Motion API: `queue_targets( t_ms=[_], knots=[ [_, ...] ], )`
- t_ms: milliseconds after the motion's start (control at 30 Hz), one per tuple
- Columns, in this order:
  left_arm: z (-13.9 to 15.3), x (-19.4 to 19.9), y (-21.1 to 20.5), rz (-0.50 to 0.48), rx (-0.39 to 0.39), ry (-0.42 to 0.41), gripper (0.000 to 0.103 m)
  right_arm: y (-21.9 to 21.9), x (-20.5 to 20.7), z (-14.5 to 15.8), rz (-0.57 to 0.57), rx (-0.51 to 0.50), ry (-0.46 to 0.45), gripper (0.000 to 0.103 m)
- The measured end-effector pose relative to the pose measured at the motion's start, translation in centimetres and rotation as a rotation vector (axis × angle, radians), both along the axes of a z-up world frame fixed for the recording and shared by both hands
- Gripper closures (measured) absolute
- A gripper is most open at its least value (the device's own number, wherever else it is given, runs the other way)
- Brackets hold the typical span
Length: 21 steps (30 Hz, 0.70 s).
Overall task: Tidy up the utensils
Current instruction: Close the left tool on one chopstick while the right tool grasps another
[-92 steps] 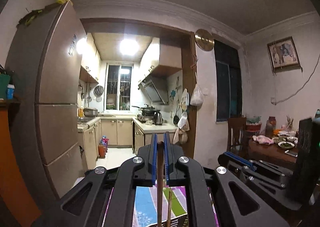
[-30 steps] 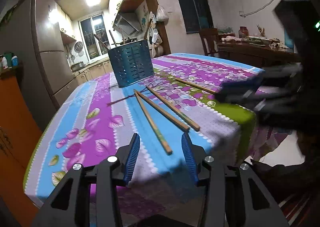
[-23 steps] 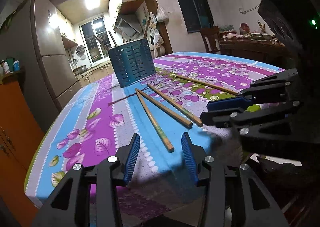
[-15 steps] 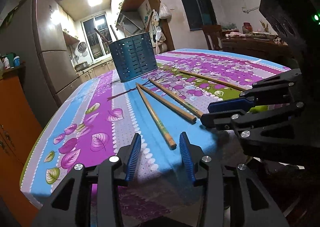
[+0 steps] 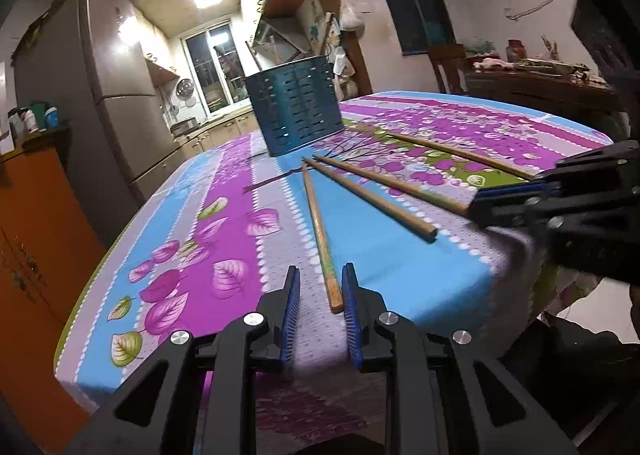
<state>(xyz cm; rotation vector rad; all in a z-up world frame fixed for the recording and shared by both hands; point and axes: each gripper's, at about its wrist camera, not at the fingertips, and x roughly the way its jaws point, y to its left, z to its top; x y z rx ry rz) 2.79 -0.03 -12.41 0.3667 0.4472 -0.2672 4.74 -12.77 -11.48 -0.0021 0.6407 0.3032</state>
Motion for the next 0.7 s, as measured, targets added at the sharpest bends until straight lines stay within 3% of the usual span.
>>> queue_targets(
  t_ms=[533,700],
  knots=[
    [-0.32,-0.19,-0.3,0.019,-0.032,-0.031,0.075,-0.39,-0.26,-0.71,-0.003,0.015,-0.052,0.092],
    [-0.53,-0.32,-0.1,0.001,-0.07,-0.03,0.088,-0.28,-0.4,-0.88,-0.003,0.013,-0.076,0.09]
  ],
)
